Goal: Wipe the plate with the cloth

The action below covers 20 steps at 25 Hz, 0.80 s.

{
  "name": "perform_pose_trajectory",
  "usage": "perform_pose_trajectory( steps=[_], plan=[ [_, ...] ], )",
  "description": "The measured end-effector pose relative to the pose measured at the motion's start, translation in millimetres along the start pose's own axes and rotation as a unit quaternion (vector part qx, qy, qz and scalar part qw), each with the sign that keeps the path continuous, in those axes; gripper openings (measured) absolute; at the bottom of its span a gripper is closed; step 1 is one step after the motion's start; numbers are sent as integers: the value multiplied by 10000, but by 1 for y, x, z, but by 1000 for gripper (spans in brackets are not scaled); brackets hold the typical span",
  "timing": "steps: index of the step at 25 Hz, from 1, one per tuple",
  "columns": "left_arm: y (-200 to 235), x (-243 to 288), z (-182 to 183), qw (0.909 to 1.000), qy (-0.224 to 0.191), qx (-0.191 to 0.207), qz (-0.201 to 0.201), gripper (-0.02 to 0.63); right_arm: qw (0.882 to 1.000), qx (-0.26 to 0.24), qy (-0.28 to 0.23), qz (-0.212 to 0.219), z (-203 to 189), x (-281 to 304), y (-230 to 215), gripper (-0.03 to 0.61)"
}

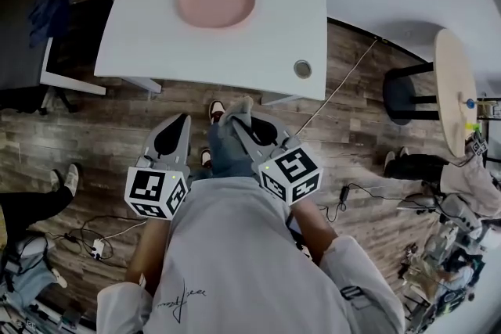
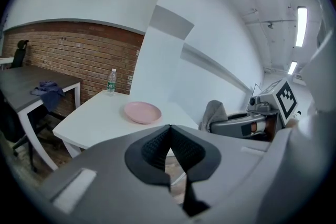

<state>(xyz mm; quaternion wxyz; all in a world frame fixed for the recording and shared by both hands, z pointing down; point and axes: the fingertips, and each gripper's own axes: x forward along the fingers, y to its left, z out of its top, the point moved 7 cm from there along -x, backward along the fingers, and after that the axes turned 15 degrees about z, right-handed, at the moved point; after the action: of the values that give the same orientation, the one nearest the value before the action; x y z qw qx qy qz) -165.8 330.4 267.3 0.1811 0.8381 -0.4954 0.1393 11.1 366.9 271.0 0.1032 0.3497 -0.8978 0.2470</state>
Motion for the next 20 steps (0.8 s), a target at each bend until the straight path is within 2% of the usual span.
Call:
perform_pose_trajectory(
  steps=[5,11,20],
  plan=[
    [8,48,25,9999,40,-89,116,18,10000,-32,66,65,22,18,-40,37],
    [15,115,51,9999,144,-66,51,18,9997,179,140,73,40,41,-96,37],
    [18,188,58,9988,393,-60,294,18,9991,268,295,144,55,57,-179,37]
  ],
)
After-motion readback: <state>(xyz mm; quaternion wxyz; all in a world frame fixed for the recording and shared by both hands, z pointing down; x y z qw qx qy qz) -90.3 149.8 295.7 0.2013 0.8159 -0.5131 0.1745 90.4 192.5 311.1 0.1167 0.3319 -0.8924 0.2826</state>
